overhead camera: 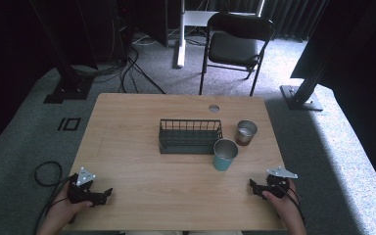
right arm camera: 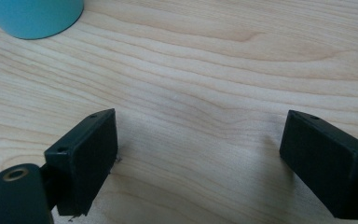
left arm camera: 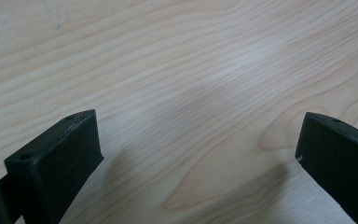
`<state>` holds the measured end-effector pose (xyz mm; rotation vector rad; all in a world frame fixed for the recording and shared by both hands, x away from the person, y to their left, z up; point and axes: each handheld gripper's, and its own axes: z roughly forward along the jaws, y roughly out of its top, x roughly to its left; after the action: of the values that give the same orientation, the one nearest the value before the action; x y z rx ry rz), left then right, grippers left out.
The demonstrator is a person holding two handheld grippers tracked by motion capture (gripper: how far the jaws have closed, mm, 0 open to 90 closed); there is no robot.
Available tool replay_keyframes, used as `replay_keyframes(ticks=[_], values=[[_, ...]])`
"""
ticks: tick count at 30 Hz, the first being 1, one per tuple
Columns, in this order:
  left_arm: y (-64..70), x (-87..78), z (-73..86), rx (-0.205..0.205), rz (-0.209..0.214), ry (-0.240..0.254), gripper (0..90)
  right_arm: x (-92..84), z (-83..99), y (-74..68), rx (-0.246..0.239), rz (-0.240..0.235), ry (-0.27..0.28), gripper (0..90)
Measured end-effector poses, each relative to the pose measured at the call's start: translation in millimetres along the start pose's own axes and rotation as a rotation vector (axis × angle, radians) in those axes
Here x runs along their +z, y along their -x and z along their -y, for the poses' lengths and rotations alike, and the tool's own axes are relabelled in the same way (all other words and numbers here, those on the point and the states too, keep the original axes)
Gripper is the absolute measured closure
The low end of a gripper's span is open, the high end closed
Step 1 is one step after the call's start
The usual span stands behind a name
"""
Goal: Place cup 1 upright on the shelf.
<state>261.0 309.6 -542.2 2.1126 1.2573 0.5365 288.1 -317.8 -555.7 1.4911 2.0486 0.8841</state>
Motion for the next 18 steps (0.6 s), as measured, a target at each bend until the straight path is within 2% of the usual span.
replay_keyframes(ticks=[5, 6, 8, 11, 16, 18], values=[[2.1, 0.7, -2.6, 0.01, -0.001, 0.004, 0.7, 0.0, 0.0, 0.0, 0.0, 0.0, 0.0, 10.8], [5.8, 1.5, -6.4, 0.029, 0.004, 0.007, 0.6, 0.0, 0.0, 0.0, 0.0, 0.0, 0.0, 10.8], [7.3, 1.7, -7.9, 0.034, 0.006, 0.012, 0.7, 0.0, 0.0, 0.0, 0.0, 0.0, 0.0, 10.8], [15.3, 2.0, -16.2, 0.051, 0.032, 0.044, 0.6, 0.0, 0.0, 0.0, 0.0, 0.0, 0.0, 10.8], [24.5, 4.7, -24.4, 0.07, 0.061, 0.06, 0.7, 0.0, 0.0, 0.0, 0.0, 0.0, 0.0, 10.8], [31.5, 8.2, -29.0, 0.109, 0.066, 0.049, 0.6, 0.0, 0.0, 0.0, -0.001, 0.0, 0.001, 10.8]])
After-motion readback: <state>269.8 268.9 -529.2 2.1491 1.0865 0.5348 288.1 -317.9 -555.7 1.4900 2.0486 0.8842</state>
